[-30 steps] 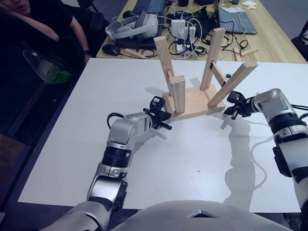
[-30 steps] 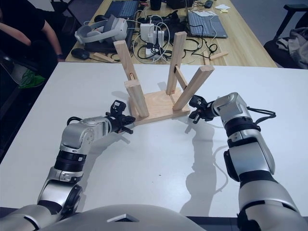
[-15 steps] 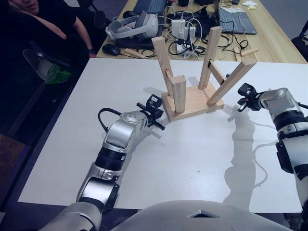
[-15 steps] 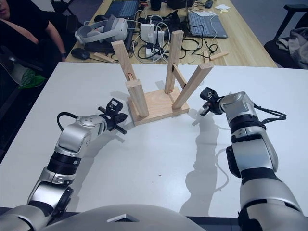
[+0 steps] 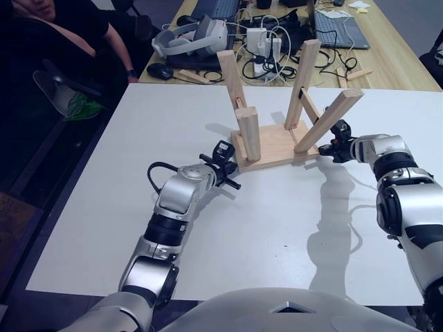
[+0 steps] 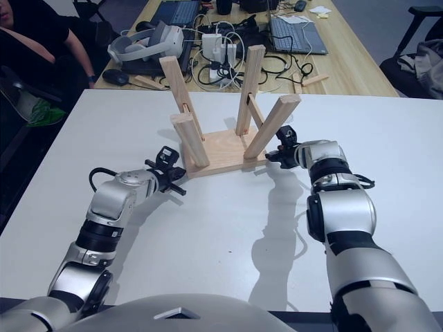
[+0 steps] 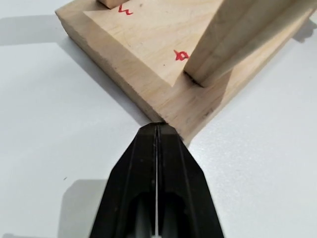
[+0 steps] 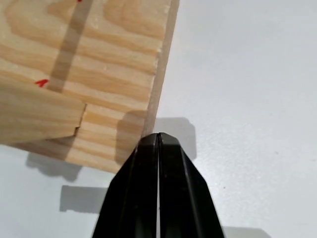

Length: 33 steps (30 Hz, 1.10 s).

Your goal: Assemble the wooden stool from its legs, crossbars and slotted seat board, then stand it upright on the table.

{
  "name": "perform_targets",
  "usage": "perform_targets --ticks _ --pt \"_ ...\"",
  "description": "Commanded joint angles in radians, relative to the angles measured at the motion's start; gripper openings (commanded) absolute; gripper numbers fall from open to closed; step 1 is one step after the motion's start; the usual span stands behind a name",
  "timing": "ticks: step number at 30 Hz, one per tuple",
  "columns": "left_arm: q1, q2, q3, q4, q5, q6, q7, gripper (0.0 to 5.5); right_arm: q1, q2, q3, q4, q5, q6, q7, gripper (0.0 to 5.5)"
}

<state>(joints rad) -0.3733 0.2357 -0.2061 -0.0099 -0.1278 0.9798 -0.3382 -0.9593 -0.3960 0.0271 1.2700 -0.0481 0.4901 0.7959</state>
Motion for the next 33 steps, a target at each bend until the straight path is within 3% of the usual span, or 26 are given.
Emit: perform_targets --ticks 1,24,29,33 --pt "-0.003 -0.017 0.009 0.015 -0.003 0.017 0.008 0.03 0.007 0.018 0.020 -0.036 0.002 0.018 0.097 0.00" --pt "-0.012 -0.047 0.138 -0.036 -0.100 0.115 -0.014 0.03 0.132 -0.059 0.039 -0.347 0.062 0.118 0.334 0.00" --pt "-0.012 -0.033 0.119 -0.027 -0.065 0.090 0.016 0.03 0.140 -0.070 0.038 -0.358 0.059 0.110 0.300 0.00" --pt "-0.010 -0.018 0.104 -0.028 -0.020 0.056 0.059 0.03 0.097 -0.104 0.000 -0.280 0.039 0.069 0.148 0.00"
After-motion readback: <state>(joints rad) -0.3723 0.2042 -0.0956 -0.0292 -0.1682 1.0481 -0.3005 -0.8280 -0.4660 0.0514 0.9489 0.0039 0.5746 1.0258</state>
